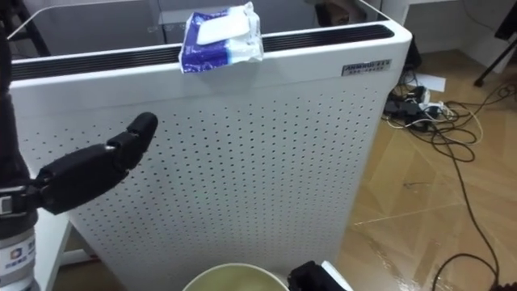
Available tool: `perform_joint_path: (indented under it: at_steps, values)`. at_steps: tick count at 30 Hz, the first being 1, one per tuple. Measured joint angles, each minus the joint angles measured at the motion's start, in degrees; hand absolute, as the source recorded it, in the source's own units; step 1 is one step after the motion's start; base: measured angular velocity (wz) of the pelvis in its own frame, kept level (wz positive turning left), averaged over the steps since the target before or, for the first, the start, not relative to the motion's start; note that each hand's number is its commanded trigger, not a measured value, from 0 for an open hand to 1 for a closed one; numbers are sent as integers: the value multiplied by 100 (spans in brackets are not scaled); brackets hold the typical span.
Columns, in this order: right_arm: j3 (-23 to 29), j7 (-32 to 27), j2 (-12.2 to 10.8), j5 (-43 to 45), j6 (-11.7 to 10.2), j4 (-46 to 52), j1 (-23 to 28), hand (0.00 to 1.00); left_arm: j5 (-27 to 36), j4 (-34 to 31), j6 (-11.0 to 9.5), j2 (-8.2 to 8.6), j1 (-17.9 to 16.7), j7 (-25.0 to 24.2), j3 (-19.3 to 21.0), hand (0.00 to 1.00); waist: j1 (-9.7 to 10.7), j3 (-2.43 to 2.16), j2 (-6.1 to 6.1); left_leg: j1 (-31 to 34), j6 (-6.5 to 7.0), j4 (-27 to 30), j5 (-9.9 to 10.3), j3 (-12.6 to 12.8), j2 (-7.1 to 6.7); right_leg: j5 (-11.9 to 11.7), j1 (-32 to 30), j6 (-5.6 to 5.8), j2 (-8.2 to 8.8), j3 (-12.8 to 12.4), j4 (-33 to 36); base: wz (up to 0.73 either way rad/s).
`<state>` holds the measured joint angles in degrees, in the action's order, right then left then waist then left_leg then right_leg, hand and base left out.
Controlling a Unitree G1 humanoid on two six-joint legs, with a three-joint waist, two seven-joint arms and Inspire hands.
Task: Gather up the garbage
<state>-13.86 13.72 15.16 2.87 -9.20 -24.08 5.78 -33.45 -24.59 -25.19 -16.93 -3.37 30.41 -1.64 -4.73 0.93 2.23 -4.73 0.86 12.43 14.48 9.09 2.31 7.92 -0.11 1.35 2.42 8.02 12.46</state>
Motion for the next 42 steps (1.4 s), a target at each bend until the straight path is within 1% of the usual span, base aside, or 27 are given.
perform_joint_path:
  at_steps: [3,5,7,8,10,11,12,14,15,18,26,30,33,37,42]
  values:
    - [0,19,43,14,34,0,0,100,-106,0,93,-43,11,-12,-81,0,7,-12,46,16,-1,-28,-1,2,0,-22,20,8,-21,1,-90,0]
    - [0,24,50,13,41,0,0,100,-127,0,119,-113,11,-22,-94,0,9,-24,81,10,-5,-51,-3,9,-1,-22,14,8,-29,-5,-94,-2]
    - [1,30,63,14,41,0,-1,100,-130,0,144,-245,21,-22,-86,0,10,-39,109,4,-14,-71,-8,13,4,-22,4,8,-40,-16,-106,-4]
    - [1,30,69,14,41,0,0,100,-131,0,147,-272,23,-22,-86,0,10,-41,113,4,-14,-73,-9,12,5,-22,6,8,-42,-17,-114,0]
    - [1,28,86,70,41,12,0,100,-131,0,160,-390,36,-22,-85,0,22,-44,121,-13,-15,-74,-9,10,7,-23,51,6,-49,-19,-172,0]
    - [1,29,90,94,41,20,0,100,-131,0,165,-426,43,-23,-85,0,31,-43,124,-22,-15,-75,-9,8,7,-23,61,6,-49,-20,-175,0]
    - [1,24,97,114,41,24,0,100,-131,0,185,-476,57,-24,-86,0,49,-32,141,-63,-15,-90,-9,5,7,-23,104,6,-50,-15,-191,0]
    - [3,14,118,118,41,25,-6,100,-131,0,196,-516,69,-23,-86,0,84,-29,174,-105,-15,-114,-9,5,8,-23,137,7,-46,-19,-193,0]
    - [3,8,123,116,41,25,-22,100,-131,0,200,-544,89,-21,-90,0,118,-21,191,-104,-15,-120,-9,5,7,-23,132,7,-43,-21,-194,0]
    - [-3,15,93,113,42,25,-17,100,-132,0,245,-575,92,-22,-141,0,152,-19,210,-111,-15,-129,-10,14,5,-23,124,6,-50,-45,-186,-4]
    - [-2,5,108,113,45,25,-17,100,-221,0,274,-607,92,-21,-170,0,251,-20,218,-176,-19,-172,-13,34,4,-23,145,6,-60,-88,-182,-2]
    - [-2,4,114,113,46,25,-18,100,-224,-2,275,-616,104,-21,-186,0,289,-30,233,-186,-19,-173,-13,35,3,-23,137,6,-67,-134,-179,-4]
    - [-2,-6,116,113,48,25,-17,100,-224,-2,280,-657,252,-21,-237,0,290,-32,236,-180,-19,-172,-13,34,2,-23,123,6,-71,-146,-167,-1]
    - [-4,4,97,113,49,24,-17,100,-225,-6,277,-660,523,-67,-314,0,290,-33,238,-182,-19,-171,-13,34,3,-24,124,5,-71,-143,-164,0]
    - [-10,9,90,118,53,21,-17,100,-236,-11,285,-654,680,-116,-319,0,291,-34,239,-182,-19,-172,-13,27,2,-24,124,5,-72,-140,-172,0]
